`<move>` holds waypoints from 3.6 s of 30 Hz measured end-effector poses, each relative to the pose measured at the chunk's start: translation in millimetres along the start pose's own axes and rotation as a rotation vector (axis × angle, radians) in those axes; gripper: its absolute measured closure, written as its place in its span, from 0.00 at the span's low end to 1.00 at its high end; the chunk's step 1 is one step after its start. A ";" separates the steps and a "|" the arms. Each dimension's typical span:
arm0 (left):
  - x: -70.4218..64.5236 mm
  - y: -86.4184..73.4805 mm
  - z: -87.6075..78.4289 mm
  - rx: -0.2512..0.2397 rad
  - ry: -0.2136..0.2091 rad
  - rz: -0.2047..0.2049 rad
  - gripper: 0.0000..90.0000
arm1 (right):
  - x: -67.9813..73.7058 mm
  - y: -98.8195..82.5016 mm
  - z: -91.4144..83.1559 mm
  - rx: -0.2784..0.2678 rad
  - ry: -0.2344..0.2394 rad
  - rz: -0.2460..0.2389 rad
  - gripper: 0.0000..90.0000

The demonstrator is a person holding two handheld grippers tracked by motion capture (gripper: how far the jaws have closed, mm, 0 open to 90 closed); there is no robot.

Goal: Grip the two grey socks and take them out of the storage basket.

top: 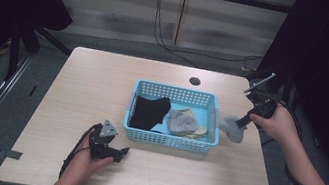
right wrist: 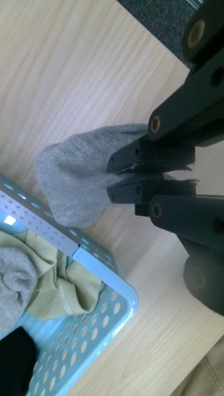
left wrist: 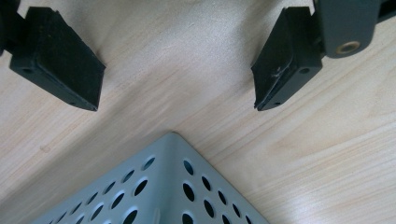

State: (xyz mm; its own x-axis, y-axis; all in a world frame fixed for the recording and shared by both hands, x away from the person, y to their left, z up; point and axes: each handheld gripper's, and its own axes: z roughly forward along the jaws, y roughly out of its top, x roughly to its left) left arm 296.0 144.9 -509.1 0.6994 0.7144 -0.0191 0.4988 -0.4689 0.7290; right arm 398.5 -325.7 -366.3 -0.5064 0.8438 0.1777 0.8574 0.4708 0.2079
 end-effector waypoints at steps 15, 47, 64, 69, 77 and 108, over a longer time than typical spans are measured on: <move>0.0 0.0 0.0 0.000 0.000 0.001 0.18 | -5.0 -5.4 29.5 0.033 0.033 0.027 0.79; -0.1 0.0 -0.1 0.001 0.003 0.000 0.18 | 67.0 53.3 22.9 -0.101 0.009 -0.123 0.38; -0.2 0.0 -0.1 0.001 0.004 0.001 0.18 | 90.1 79.4 67.5 -0.109 0.020 -0.153 0.37; -0.1 0.0 -0.1 0.001 0.003 0.001 0.18 | 94.4 84.0 79.7 -0.114 -0.021 -0.166 0.39; 0.0 0.0 0.0 0.000 0.000 0.000 0.18 | 100.4 92.8 96.4 -0.117 -0.030 -0.179 0.37; 0.0 0.0 0.0 0.001 0.000 0.001 0.17 | 103.1 91.1 111.9 0.046 0.056 -0.266 0.95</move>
State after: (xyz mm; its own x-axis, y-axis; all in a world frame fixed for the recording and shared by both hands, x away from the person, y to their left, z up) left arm 296.0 144.9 -509.1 0.7001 0.7138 -0.0183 0.4985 -0.4702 0.7283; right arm 434.6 -166.9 -436.7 -0.7174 0.6739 0.1764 0.6963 0.6862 0.2103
